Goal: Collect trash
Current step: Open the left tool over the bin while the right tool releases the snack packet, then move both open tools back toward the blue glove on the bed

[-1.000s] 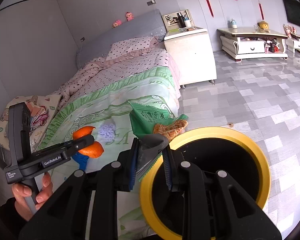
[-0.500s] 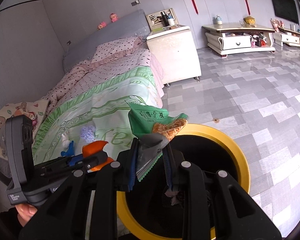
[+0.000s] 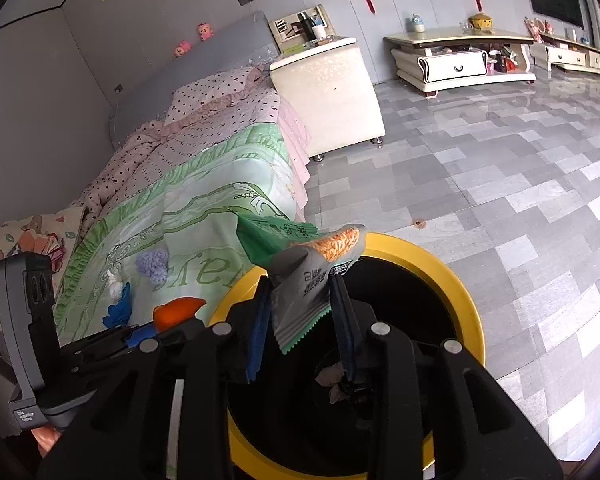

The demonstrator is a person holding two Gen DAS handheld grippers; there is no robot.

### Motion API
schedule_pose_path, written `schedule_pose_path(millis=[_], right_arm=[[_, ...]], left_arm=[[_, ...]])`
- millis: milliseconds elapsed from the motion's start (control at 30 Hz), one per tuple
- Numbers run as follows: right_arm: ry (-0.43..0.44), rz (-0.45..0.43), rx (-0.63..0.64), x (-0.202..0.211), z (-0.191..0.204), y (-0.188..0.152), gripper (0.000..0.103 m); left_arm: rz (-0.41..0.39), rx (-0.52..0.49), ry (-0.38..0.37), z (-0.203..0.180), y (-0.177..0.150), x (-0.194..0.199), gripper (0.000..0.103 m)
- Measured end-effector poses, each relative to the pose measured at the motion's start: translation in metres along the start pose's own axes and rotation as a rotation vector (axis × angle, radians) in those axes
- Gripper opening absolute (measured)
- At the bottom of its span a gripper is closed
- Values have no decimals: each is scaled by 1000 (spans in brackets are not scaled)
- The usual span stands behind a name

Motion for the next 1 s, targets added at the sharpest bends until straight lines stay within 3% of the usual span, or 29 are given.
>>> schedule_pose_path(millis=[133,267,500,700,767,1000], right_arm=[[-10,-6,-22,1,-4,1,42],[-19,-12,-26,4,-6,1,42],[-15,-21,-12,10,0,0,42],[15,-22,19,13,24,0,42],[29,-20,33,12,36,-2,43],[72,-10,83,4,85,-7,51]], left_arm=[[-6,12,-5,2,-1,2,43],[-20,23,-15,5,0,7,50],[-48,36,-11,12,3,21,52],[-84,50,9,28,6,43,52],[-97,58,21,35,7,52,56],[-126,89,99,75,-2,85,61]])
Point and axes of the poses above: each gripper's, at about its wrist camera, not at the fingertips, and x roughly against the way its jaws point, z to its left, y to its top, the point moved 5 cm from there along -x, roughly the way its jaws point, and after that the axes turned 10 degrees about -x, right-handed, at the moved point
